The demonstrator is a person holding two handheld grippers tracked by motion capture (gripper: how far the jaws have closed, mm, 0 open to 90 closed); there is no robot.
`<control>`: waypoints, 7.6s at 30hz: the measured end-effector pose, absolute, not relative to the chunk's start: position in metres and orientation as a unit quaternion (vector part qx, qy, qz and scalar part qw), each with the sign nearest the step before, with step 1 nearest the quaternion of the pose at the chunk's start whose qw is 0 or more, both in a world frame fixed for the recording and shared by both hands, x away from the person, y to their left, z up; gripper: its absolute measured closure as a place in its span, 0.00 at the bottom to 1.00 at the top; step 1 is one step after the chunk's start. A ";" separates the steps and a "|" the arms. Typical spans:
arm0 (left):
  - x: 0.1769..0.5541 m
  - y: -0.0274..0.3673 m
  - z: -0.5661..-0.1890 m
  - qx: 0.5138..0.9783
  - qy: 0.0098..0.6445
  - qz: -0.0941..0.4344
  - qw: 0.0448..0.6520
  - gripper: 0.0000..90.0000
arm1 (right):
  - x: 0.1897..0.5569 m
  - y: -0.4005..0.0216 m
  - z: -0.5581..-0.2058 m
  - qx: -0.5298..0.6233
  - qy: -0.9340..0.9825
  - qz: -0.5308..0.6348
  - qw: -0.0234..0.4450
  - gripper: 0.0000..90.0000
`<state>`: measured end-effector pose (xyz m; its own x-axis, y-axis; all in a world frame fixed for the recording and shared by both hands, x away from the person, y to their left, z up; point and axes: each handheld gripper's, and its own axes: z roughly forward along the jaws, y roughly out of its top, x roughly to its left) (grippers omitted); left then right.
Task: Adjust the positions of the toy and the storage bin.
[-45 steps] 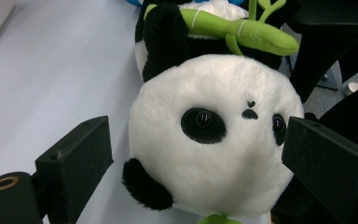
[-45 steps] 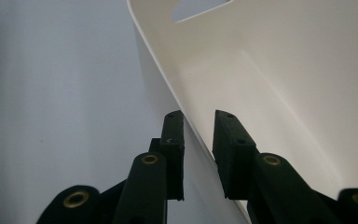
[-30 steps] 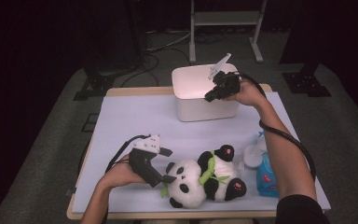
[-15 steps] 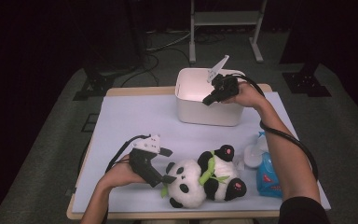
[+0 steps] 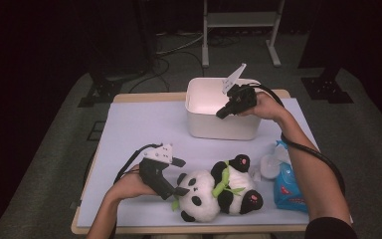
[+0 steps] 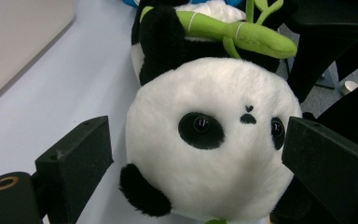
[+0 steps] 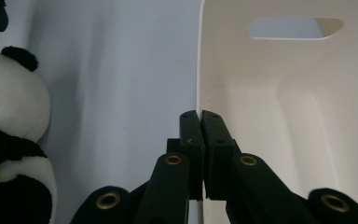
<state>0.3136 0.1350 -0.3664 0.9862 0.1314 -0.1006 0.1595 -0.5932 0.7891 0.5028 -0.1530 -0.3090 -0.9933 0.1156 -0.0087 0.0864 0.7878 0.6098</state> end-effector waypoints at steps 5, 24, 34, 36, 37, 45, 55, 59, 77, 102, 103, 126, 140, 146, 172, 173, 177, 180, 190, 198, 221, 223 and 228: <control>0.313 0.135 -0.366 0.893 0.080 -0.016 0.443 0.08 | 0.494 -0.151 -0.309 0.044 0.945 0.323 0.019 0.97; 0.312 0.131 -0.367 0.895 0.077 -0.018 0.439 0.08 | 0.459 -0.143 -0.310 0.003 0.946 0.324 0.011 0.97; 0.311 0.132 -0.366 0.893 0.078 -0.019 0.443 0.08 | 0.447 -0.144 -0.312 -0.011 0.943 0.332 0.001 0.97; 0.311 0.133 -0.365 0.892 0.079 -0.018 0.444 0.08 | 0.446 -0.144 -0.312 -0.011 0.943 0.332 0.003 0.97; 0.311 0.133 -0.365 0.892 0.079 -0.018 0.444 0.08 | 0.445 -0.144 -0.312 -0.011 0.943 0.332 0.004 0.97; 0.311 0.134 -0.364 0.893 0.078 -0.017 0.444 0.08 | 0.440 -0.143 -0.312 -0.013 0.944 0.330 -0.001 0.97; 0.311 0.134 -0.364 0.892 0.077 -0.014 0.445 0.08 | 0.435 -0.143 -0.312 -0.017 0.943 0.333 -0.007 0.97; 0.312 0.136 -0.364 0.891 0.078 -0.013 0.448 0.08 | 0.437 -0.144 -0.313 -0.008 0.942 0.336 -0.013 0.95; 0.314 0.140 -0.363 0.891 0.084 -0.010 0.446 0.08 | 0.408 -0.177 -0.296 0.042 0.917 0.398 0.000 0.62; 0.314 0.144 -0.361 0.889 0.088 -0.007 0.450 0.08 | 0.371 -0.148 -0.331 0.004 0.934 0.354 -0.057 0.58; 0.314 0.144 -0.361 0.889 0.088 -0.007 0.450 0.08 | 0.371 -0.147 -0.331 0.004 0.933 0.354 -0.058 0.58; 0.314 0.145 -0.360 0.889 0.086 -0.006 0.450 0.08 | 0.366 -0.138 -0.345 0.000 0.942 0.331 -0.052 0.58; 0.314 0.148 -0.360 0.888 0.088 -0.004 0.451 0.08 | 0.366 -0.137 -0.348 0.013 0.949 0.310 -0.062 0.58; 0.313 0.148 -0.360 0.887 0.089 -0.006 0.452 0.08 | 0.365 -0.136 -0.350 0.023 0.951 0.301 -0.071 0.62; 0.314 0.151 -0.359 0.886 0.093 -0.004 0.453 0.08 | 0.349 -0.145 -0.345 0.033 0.944 0.321 -0.063 0.86; 0.314 0.151 -0.359 0.887 0.093 -0.003 0.453 0.08 | 0.349 -0.145 -0.345 0.032 0.943 0.323 -0.066 0.86; 0.314 0.152 -0.358 0.886 0.093 0.000 0.455 0.08 | 0.348 -0.146 -0.343 0.033 0.943 0.325 -0.064 0.86; 0.314 0.154 -0.357 0.885 0.094 0.003 0.456 0.08 | 0.347 -0.149 -0.339 0.034 0.940 0.333 -0.063 0.86; 0.313 0.160 -0.354 0.882 0.097 0.010 0.462 0.08 | 0.344 -0.155 -0.328 0.039 0.938 0.339 -0.052 0.86; 0.313 0.164 -0.353 0.879 0.102 0.014 0.465 0.08 | 0.340 -0.160 -0.314 0.040 0.936 0.346 -0.045 0.86; 0.314 0.182 -0.350 0.872 0.116 0.029 0.475 0.08 | 0.341 -0.172 -0.258 0.043 0.929 0.366 -0.034 0.86; 0.315 0.183 -0.350 0.871 0.116 0.029 0.476 0.08 | 0.342 -0.172 -0.252 0.043 0.930 0.365 -0.031 0.86; 0.316 0.186 -0.350 0.870 0.120 0.029 0.476 0.08 | 0.345 -0.177 -0.232 0.045 0.927 0.371 -0.022 0.86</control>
<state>0.3158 0.1861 -0.3504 0.9695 0.2368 -0.0631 0.1808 -0.5172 0.8365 0.3446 -0.1769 -0.2316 -0.9950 0.0671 0.0741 0.0996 0.7201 0.6867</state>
